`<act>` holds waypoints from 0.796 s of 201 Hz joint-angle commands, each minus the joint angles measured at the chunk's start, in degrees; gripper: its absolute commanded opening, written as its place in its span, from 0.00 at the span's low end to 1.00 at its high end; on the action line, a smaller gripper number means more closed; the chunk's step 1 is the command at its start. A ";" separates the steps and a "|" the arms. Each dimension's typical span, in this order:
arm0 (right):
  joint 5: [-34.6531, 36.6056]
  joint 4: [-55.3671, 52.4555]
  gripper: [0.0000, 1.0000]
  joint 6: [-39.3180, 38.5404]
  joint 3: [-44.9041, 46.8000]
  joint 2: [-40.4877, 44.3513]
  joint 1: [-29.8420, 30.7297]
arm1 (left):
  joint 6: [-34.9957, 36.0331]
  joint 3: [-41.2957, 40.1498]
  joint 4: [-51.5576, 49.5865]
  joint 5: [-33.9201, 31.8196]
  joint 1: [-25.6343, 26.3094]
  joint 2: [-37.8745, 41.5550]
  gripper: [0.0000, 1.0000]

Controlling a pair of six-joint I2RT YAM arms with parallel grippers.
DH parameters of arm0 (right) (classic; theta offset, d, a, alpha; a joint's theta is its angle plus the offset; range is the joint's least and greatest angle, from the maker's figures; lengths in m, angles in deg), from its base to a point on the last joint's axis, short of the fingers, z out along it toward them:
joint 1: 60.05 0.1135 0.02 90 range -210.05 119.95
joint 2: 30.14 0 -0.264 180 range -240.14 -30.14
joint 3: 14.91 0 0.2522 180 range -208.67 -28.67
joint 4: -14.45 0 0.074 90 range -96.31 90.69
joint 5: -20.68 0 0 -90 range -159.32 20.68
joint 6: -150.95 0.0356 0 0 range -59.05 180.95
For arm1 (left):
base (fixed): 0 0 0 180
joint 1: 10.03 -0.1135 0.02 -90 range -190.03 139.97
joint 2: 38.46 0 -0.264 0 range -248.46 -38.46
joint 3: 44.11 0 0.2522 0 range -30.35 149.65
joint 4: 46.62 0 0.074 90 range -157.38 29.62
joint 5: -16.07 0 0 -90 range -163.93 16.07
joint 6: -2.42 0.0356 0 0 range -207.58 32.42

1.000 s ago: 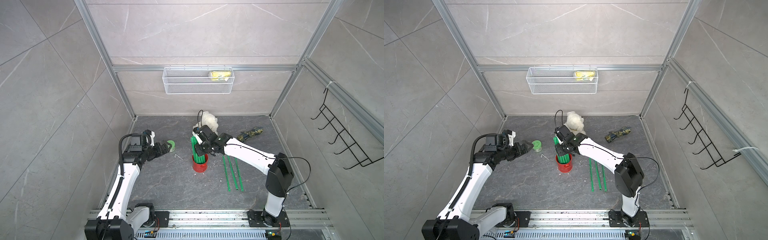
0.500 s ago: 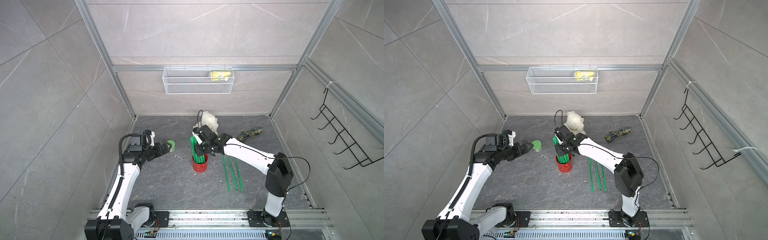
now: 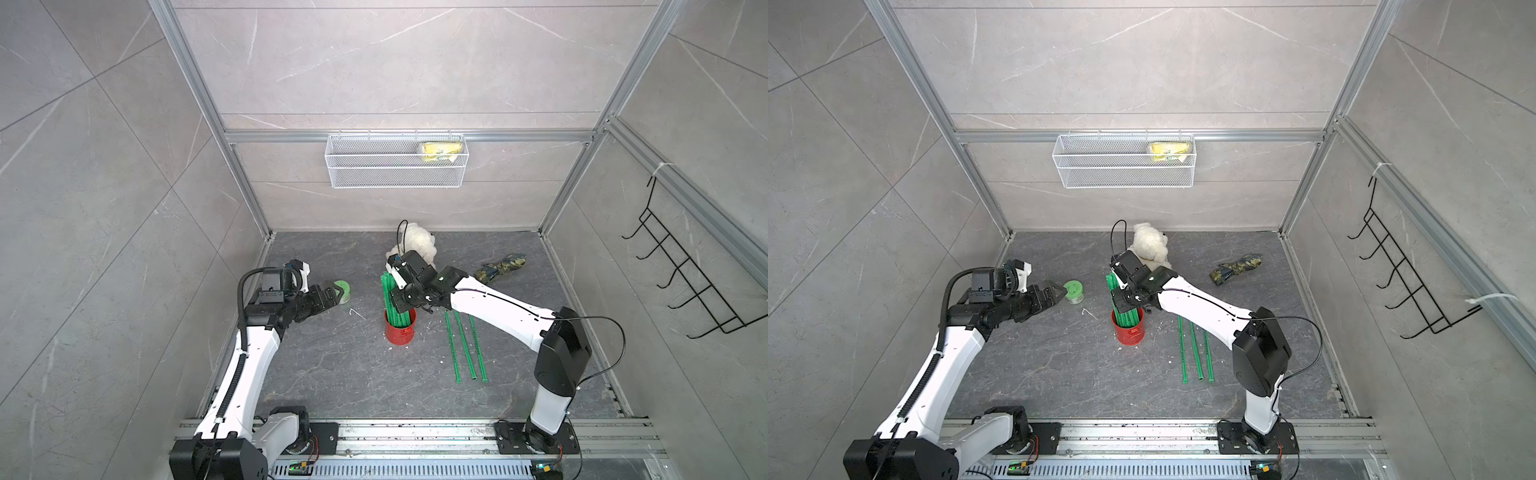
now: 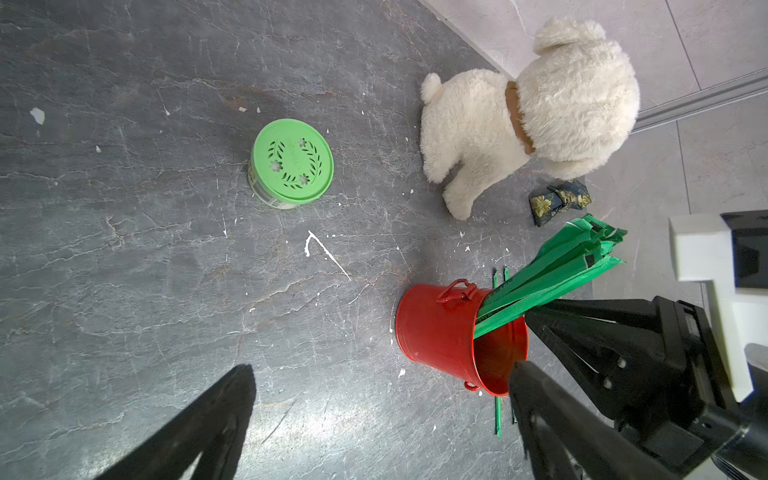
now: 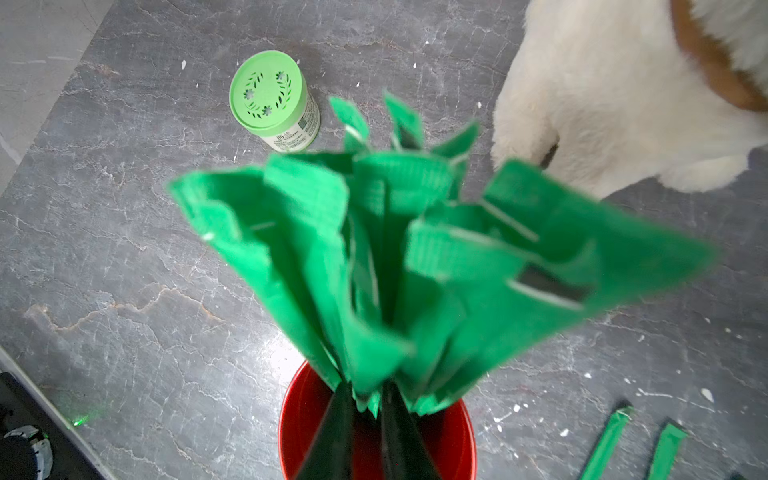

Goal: Take the straws out of the storage container
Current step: Pick up the straw from the container.

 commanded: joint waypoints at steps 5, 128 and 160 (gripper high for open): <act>0.99 -1.45 0.16 -0.40 0.83 2.57 0.46 | 1.58 2.56 -0.27 1.19 0.01 0.08 1.00; -0.67 -1.38 0.22 -0.27 -1.11 -0.10 0.81 | 1.61 2.54 -0.19 1.17 0.06 0.04 1.00; -0.82 -1.19 0.22 -0.29 -2.13 -1.41 0.82 | 1.57 2.56 -0.26 1.15 0.06 -0.01 1.00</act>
